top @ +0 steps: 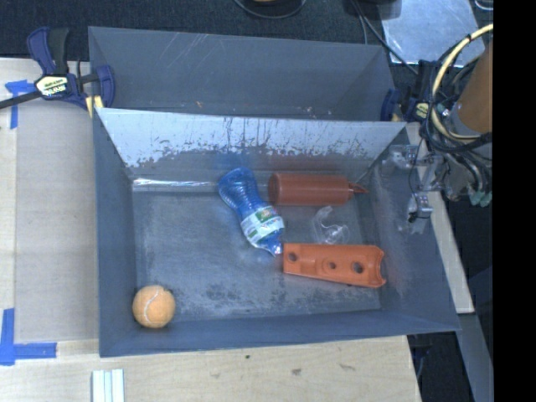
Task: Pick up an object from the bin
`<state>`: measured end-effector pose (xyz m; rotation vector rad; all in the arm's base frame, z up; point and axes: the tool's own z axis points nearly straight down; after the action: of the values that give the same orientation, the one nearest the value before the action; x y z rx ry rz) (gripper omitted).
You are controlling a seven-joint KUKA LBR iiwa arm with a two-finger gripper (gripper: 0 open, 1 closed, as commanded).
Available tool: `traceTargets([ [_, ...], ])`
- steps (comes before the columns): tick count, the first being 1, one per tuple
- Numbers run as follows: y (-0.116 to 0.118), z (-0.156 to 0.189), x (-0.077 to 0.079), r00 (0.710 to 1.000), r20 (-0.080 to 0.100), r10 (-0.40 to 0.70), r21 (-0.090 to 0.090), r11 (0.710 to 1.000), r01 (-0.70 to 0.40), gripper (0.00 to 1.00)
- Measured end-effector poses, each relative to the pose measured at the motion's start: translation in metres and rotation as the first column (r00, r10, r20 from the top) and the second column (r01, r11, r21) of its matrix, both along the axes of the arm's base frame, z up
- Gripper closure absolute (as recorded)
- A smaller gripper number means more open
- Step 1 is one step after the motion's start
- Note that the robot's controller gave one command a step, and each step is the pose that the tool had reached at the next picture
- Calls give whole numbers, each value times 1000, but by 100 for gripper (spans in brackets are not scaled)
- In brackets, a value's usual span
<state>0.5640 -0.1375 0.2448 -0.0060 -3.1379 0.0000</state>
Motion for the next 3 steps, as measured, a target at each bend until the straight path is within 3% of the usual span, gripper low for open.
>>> traceTargets([
  [1, 1, 5, 1, 1000, 8, 3, -1, 1000, -3, 0],
  [2, 58, -78, 3, 988, -1, 157, 3, 988, -157, 0],
  [3, 45, -120, -37, 981, 7, 196, -2, 981, -196, 0],
])
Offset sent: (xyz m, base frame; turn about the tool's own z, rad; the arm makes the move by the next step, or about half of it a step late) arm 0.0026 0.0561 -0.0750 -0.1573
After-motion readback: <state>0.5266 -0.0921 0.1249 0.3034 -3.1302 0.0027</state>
